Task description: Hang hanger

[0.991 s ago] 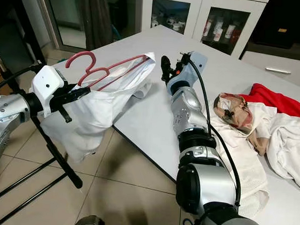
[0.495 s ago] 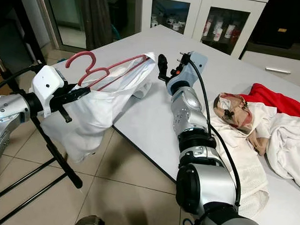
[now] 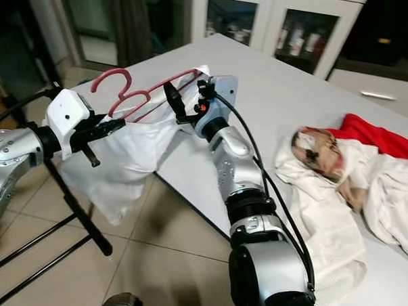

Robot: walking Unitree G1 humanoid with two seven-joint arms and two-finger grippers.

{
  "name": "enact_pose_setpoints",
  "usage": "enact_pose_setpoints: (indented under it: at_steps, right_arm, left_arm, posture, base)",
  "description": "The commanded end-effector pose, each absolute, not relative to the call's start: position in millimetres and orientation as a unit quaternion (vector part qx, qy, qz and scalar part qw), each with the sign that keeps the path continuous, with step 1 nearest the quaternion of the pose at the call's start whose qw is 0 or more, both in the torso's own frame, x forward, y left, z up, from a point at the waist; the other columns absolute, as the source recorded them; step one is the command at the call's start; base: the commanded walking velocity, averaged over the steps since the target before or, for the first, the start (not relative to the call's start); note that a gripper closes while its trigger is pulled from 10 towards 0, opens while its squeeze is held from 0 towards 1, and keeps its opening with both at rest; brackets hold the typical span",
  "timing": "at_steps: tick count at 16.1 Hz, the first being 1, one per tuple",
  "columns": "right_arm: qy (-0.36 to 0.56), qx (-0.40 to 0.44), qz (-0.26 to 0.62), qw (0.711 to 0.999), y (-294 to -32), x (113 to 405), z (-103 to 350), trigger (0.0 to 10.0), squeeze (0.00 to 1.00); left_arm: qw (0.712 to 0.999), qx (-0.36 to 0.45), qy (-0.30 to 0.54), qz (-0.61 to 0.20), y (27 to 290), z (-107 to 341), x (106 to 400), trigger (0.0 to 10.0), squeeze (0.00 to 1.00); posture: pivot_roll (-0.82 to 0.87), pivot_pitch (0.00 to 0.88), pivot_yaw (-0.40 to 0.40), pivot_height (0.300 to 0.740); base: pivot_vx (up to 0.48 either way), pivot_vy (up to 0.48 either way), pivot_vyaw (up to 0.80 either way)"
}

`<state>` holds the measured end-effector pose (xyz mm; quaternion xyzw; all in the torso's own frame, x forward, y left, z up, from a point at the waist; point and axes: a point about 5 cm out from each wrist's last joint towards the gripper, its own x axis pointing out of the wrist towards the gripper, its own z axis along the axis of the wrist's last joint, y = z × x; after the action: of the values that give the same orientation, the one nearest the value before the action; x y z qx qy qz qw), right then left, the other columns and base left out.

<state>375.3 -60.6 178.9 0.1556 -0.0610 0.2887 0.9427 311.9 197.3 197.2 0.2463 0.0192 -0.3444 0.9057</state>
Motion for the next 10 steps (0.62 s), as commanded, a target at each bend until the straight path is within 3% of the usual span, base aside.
enact_pose_setpoints:
  at_steps: [1,7,10]
  right_arm:
    - [-0.079,0.15,0.288,0.942,-65,376,186,10.0,0.0]
    - [-0.087,0.128,0.227,0.961,-86,380,187,10.0,0.0]
    - [-0.081,0.097,0.284,0.951,-95,367,181,10.0,0.0]
  left_arm:
    - [0.901,0.254,0.01,-0.352,194,202,311,0.0,0.0]
    - [0.899,0.255,0.014,-0.356,193,201,310,0.0,0.0]
    - [0.898,0.26,0.017,-0.356,198,199,306,0.0,0.0]
  posture:
    - [0.1,0.0,0.006,0.74]
    - [0.1,0.0,0.009,0.74]
    - [0.1,0.0,0.017,0.74]
  base:
    - [0.0,0.0,0.0]
    - [0.0,0.0,0.0]
    - [0.0,0.0,0.0]
